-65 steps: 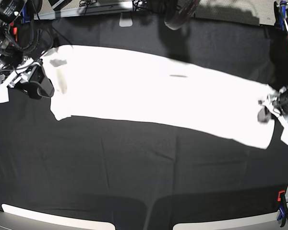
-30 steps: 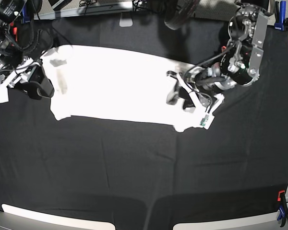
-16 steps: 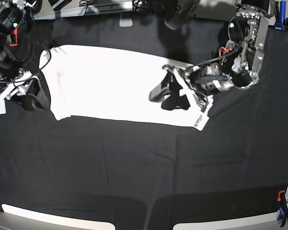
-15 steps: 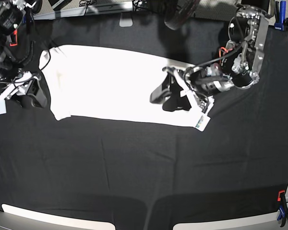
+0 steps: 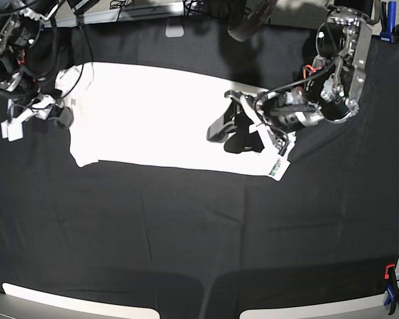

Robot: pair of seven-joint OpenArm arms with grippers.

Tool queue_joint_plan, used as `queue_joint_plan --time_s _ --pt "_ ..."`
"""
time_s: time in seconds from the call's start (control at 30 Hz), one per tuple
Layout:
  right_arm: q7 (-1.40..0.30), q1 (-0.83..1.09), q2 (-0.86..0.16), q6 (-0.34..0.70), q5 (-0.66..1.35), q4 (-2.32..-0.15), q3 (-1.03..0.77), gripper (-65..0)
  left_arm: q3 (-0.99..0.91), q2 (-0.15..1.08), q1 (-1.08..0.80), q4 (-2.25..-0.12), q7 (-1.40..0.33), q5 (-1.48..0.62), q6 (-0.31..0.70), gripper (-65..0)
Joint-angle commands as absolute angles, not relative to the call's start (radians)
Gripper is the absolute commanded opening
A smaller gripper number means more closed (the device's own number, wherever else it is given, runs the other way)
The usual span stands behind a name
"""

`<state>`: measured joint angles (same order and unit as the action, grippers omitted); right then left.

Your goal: Layout the t-shirt on the table in an organized manner, then fold the t-shirt properly

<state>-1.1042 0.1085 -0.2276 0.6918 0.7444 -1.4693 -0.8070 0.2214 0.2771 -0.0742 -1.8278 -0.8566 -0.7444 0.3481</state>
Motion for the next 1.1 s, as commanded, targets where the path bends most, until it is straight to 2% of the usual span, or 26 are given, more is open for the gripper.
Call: queue_joint_plan --time_s 0.0,0.23,0.37,0.63,0.8,0.83,0.9,0.93,1.07 --pt "-1.074 0.090 -0.244 0.698 0.754 -1.460 -0.812 -36.8 0.218 0.278 -0.061 -1.845 -0.836 -0.761 0.356 -39.0" --pt "-1.070 0.067 -0.244 0.698 0.794 -1.258 -0.811 -36.8 0.218 0.278 -0.061 -1.845 -0.836 -0.761 0.356 -39.0" --pt "-1.158 0.067 -0.244 0.698 0.898 -1.181 -0.811 -36.8 0.218 0.278 -0.061 -1.845 -0.836 -0.761 0.356 -39.0" --pt "-1.318 0.067 -0.244 0.698 1.079 -1.175 -0.810 -37.2 0.218 0.278 -0.061 -1.845 -0.836 -0.761 0.356 -39.0" --pt "-1.317 0.067 -0.244 0.698 1.074 -1.175 -0.810 -47.6 0.218 0.278 -0.061 -1.846 -0.836 -0.761 0.356 -39.0" --pt "-1.317 0.066 -0.244 0.698 1.074 -1.175 -0.810 -51.2 0.218 0.278 -0.061 -1.845 -0.836 -0.761 0.356 -39.0" --pt "-1.317 0.063 -0.244 0.698 1.074 -1.175 -0.810 -62.7 0.218 0.278 -0.061 -1.846 -0.836 -0.761 0.356 -39.0" --pt "-1.317 0.060 -0.244 0.698 1.074 -1.175 -0.810 -65.0 0.218 0.278 -0.061 -1.845 -0.836 -0.761 0.356 -39.0" --pt "-1.318 0.032 -0.247 0.698 1.074 -1.175 -0.810 -65.0 0.218 0.278 -0.061 -1.845 -0.844 -0.761 0.356 -39.0"
